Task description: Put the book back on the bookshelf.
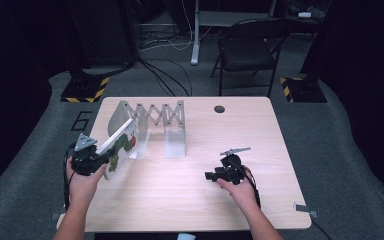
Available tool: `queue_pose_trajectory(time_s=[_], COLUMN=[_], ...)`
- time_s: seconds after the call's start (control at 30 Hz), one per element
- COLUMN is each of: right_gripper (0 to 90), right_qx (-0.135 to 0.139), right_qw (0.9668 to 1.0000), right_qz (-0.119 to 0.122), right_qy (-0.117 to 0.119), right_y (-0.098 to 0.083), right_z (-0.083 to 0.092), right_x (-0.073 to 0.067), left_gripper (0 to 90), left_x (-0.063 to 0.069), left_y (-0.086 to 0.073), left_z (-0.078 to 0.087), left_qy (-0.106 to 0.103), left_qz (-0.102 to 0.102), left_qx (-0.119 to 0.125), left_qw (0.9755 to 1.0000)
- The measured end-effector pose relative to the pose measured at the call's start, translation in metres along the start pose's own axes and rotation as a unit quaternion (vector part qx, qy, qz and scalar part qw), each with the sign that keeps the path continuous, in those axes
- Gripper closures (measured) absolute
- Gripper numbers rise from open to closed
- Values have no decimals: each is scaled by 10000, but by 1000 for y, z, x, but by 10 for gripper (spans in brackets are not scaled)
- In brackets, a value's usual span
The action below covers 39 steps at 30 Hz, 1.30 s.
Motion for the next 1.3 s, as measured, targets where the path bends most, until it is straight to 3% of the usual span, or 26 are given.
queue_pose_trajectory(time_s=[0.5, 1.3], right_gripper=[456, 456], right_qx=[20, -1], right_qw=[10000, 10000], right_qz=[-26, -53], right_qy=[9, 9], right_y=[1, 1], right_z=[2, 2], right_x=[1, 1], left_gripper=[755, 755], left_x=[-3, -15], left_y=[18, 14], left_z=[-13, -36], left_qy=[24, 323], left_qz=[52, 215], left_qx=[-26, -90], left_qw=[10000, 9992])
Point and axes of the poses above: each handheld gripper's, and its own axes: z roughly backward along the jaws, y roughly out of its top, x roughly to its right, the point moved 1 cm from there along -z, roughly forward along the jaws, and after that the axes turned 9 degrees about -z, right-handed, at the moved point
